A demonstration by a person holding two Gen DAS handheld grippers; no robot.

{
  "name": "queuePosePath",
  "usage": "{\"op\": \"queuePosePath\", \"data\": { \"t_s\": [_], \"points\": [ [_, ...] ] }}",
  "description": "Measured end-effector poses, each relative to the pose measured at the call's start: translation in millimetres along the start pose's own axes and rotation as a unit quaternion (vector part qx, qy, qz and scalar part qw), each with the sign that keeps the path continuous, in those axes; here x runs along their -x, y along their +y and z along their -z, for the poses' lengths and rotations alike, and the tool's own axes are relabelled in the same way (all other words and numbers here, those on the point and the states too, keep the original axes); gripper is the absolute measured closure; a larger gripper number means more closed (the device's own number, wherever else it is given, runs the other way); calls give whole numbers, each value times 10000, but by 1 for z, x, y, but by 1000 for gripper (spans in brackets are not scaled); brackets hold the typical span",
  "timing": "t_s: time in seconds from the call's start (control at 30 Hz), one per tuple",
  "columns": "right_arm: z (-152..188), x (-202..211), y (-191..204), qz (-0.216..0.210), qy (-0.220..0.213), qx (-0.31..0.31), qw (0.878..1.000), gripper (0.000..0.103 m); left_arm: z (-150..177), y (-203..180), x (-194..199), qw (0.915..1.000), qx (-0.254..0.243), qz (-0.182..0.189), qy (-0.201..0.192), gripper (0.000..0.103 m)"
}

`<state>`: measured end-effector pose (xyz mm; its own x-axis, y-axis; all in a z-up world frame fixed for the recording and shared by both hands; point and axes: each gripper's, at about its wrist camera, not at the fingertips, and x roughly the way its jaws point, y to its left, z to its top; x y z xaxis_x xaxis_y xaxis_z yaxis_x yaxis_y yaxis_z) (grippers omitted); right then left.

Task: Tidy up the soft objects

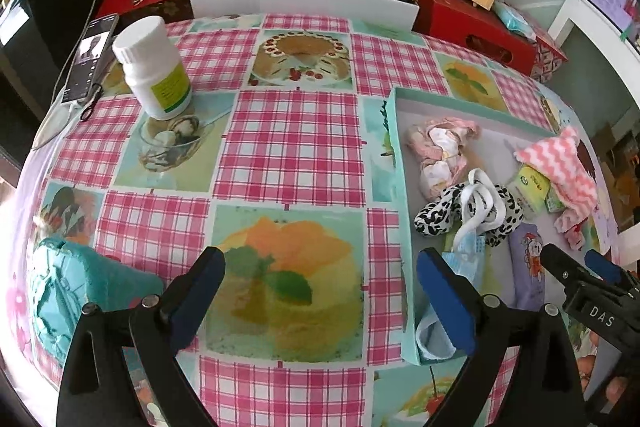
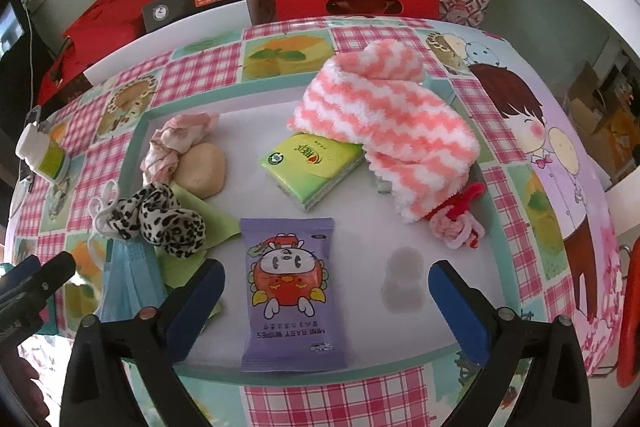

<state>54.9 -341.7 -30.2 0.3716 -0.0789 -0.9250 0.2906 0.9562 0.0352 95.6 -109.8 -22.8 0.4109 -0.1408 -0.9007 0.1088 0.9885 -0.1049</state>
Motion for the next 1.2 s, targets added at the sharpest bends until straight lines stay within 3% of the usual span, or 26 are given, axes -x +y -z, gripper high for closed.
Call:
{"op": "queuePosePath", "data": {
  "t_s": [0.47,0.7,1.03,1.2],
  "points": [
    [5,22,18,-15,-136,285,9995,0,13,12,33,9982,126,-377,-440,6],
    [32,38,32,-235,-72,516,9984,0,29,22,48,9947,92,-927,-427,6],
    [64,37,40,-350,155,701,9968,0,56,29,58,9940,-113,-1036,-323,6],
    [71,44,36,-427,56,663,9969,0,68,31,60,9942,-119,-1036,-269,6]
  ]
}}
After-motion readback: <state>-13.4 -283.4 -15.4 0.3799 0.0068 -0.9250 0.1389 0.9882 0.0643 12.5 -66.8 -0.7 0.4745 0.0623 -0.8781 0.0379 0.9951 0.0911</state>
